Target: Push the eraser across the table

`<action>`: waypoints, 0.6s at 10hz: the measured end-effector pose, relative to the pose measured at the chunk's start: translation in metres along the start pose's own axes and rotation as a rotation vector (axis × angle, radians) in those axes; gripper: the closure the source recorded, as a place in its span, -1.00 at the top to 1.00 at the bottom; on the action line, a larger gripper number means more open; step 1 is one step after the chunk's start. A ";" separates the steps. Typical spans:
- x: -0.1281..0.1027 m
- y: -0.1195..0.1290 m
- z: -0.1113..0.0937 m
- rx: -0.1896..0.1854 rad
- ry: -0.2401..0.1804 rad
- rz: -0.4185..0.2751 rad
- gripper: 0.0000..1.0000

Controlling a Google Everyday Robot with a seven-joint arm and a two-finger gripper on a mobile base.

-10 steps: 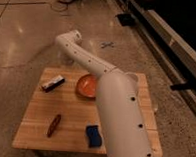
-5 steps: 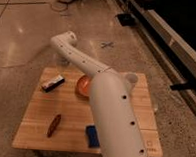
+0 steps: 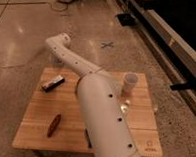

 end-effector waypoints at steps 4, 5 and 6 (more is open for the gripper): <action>0.016 0.013 0.033 -0.050 -0.021 0.036 -1.00; 0.022 0.021 0.039 -0.062 -0.021 0.048 -1.00; 0.028 0.026 0.043 -0.068 -0.019 0.058 -1.00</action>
